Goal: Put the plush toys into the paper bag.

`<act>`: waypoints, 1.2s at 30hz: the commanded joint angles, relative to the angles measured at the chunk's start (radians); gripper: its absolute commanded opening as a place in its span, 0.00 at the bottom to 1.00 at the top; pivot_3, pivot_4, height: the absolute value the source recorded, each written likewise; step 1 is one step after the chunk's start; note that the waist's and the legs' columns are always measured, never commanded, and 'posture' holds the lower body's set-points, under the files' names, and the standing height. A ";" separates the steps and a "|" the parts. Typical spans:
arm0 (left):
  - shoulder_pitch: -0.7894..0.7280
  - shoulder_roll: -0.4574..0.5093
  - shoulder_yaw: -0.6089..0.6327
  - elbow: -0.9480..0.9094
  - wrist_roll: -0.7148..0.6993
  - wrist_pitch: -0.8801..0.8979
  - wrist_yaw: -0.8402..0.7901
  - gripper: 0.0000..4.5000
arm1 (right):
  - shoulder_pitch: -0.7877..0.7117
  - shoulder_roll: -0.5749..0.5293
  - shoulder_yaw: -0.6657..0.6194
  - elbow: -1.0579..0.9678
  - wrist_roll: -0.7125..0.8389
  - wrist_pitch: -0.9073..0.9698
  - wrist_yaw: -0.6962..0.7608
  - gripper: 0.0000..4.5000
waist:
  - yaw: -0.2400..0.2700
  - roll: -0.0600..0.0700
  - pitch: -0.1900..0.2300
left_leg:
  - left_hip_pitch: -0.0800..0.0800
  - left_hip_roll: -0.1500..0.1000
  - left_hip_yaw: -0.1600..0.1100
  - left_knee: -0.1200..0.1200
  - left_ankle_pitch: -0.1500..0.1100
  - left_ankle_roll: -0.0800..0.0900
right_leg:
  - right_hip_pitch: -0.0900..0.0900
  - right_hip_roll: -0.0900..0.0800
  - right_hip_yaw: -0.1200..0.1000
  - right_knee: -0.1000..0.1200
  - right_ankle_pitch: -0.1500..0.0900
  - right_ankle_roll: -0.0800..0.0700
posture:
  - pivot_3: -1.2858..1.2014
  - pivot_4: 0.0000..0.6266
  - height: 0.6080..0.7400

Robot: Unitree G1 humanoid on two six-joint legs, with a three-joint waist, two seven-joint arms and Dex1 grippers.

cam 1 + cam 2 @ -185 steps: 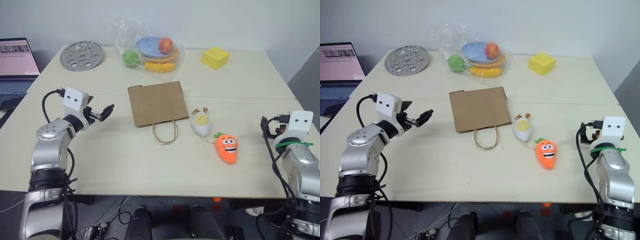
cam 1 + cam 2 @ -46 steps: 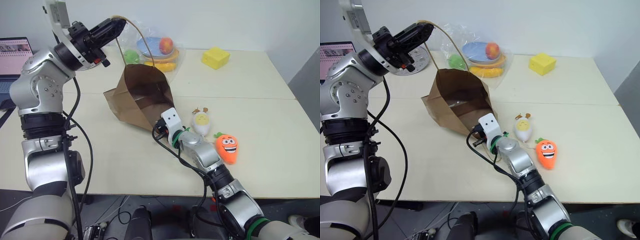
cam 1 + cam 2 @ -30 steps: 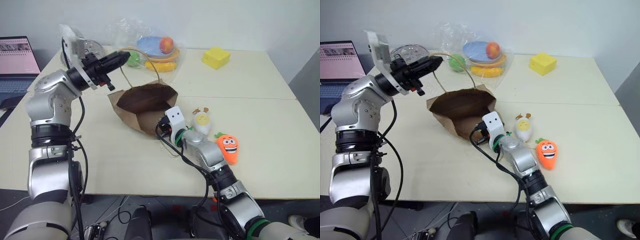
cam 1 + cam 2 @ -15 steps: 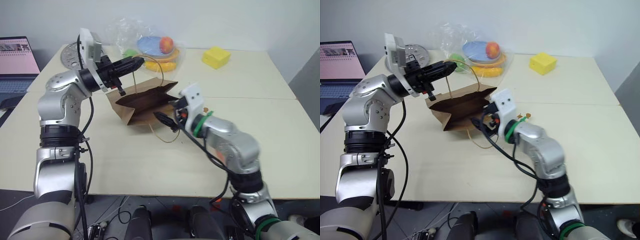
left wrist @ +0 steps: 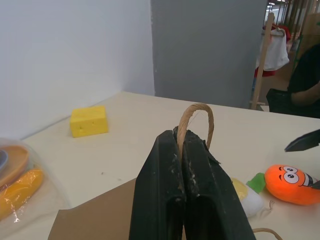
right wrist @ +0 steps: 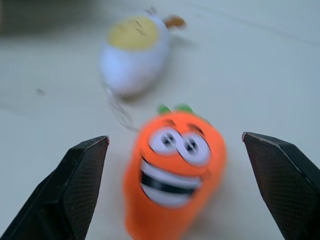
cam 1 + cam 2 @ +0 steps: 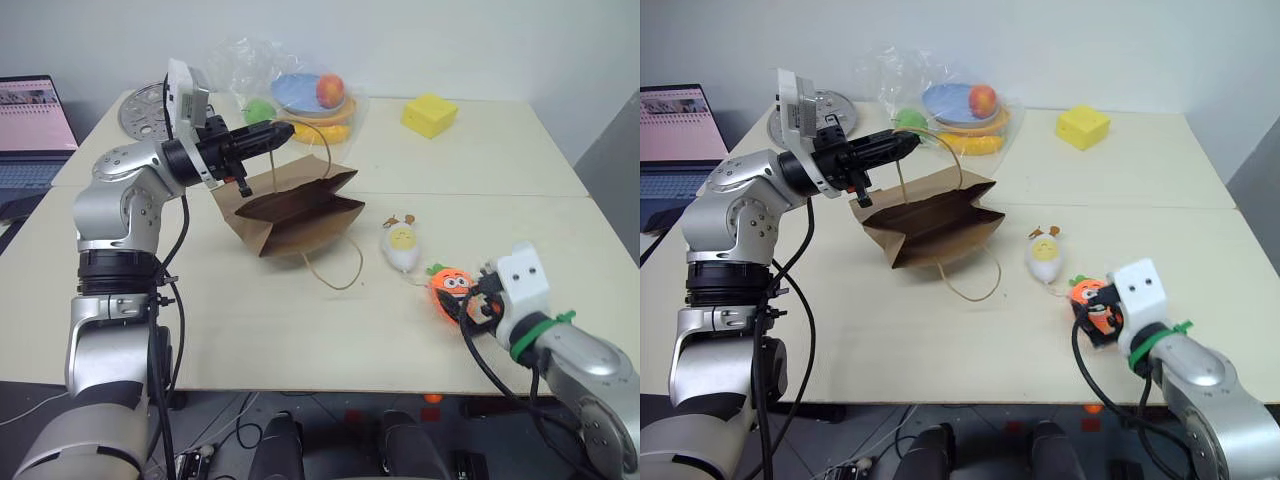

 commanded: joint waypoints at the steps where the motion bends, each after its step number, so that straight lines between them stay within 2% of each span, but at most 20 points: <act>1: -0.012 0.007 0.014 -0.040 -0.015 0.003 0.001 0.00 | 0.045 -0.005 0.022 -0.030 -0.024 -0.045 -0.022 0.99 | 0.000 0.000 0.000 | 0.000 0.000 0.000 0.000 0.000 0.000 | 0.000 0.000 0.000 0.000 0.000 0.000 | 0.52 0.24 1.00; 5: 0.004 0.013 0.011 -0.066 -0.021 0.019 -0.003 0.00 | 0.117 0.008 0.059 -0.028 -0.052 -0.073 -0.051 0.99 | 0.000 0.000 0.000 | 0.000 0.000 0.000 0.000 0.000 0.000 | 0.000 0.000 0.000 0.000 0.000 0.000 | 0.52 0.24 1.00; 9: 0.008 0.019 0.017 -0.069 -0.016 0.019 0.002 0.00 | 0.132 0.075 0.071 0.003 -0.033 -0.113 -0.054 0.99 | -0.001 0.000 0.000 | 0.000 0.000 0.000 0.000 0.000 0.000 | 0.000 0.000 0.000 0.000 0.000 0.000 | 0.52 0.24 1.00; 12: 0.010 0.021 0.022 -0.077 -0.019 0.024 0.005 0.00 | 0.144 0.064 0.081 0.004 -0.043 -0.132 -0.048 0.99 | -0.001 0.000 0.000 | 0.000 0.000 0.000 0.000 0.000 0.000 | 0.000 0.000 0.000 0.000 -0.001 0.001 | 0.52 0.24 1.00; 15: 0.009 0.018 0.022 -0.077 -0.018 0.020 0.010 0.00 | 0.134 0.062 0.076 0.017 -0.037 -0.139 -0.042 0.80 | 0.000 0.000 0.000 | 0.000 0.000 0.000 0.000 0.000 0.000 | 0.000 0.000 0.000 0.000 -0.001 0.001 | 0.52 0.24 1.00; 25: 0.013 0.015 0.023 -0.076 -0.018 0.013 0.017 0.00 | 0.127 0.024 0.059 0.057 -0.038 -0.191 -0.024 0.00 | 0.000 0.000 0.000 | 0.000 0.000 0.000 0.000 0.000 0.000 | 0.000 0.000 0.000 0.000 0.000 0.000 | 0.52 0.24 1.00; 30: 0.010 0.014 0.023 -0.069 -0.019 0.010 0.018 0.00 | 0.109 -0.048 0.031 0.107 0.001 -0.263 0.081 0.00 | 0.000 0.000 0.000 | 0.000 0.000 0.000 0.000 0.000 0.000 | 0.001 0.000 0.000 0.000 0.000 0.001 | 0.52 0.24 1.00; 31: 0.010 0.017 0.022 -0.068 -0.022 0.013 0.009 0.00 | 0.029 -0.091 -0.050 0.112 0.145 -0.237 0.204 0.00 | -0.001 0.000 0.000 | 0.000 0.000 0.000 0.000 0.000 0.000 | 0.001 0.000 0.000 0.000 0.000 0.001 | 0.52 0.24 1.00; 33: 0.009 0.020 0.020 -0.064 -0.024 0.016 -0.002 0.00 | -0.108 -0.180 -0.156 0.133 0.339 -0.200 0.376 0.00 | -0.009 0.000 0.001 | 0.000 0.000 0.001 0.001 0.000 0.000 | 0.001 0.000 0.001 -0.001 0.000 0.000 | 0.52 0.24 1.00; 36: 0.006 0.019 0.020 -0.056 -0.022 0.013 -0.008 0.00 | -0.238 -0.271 -0.184 0.188 0.451 -0.163 0.448 0.00 | -0.004 -0.001 0.000 | 0.002 0.000 0.000 0.001 0.000 0.000 | 0.003 0.000 0.000 -0.001 0.000 0.000 | 0.52 0.24 1.00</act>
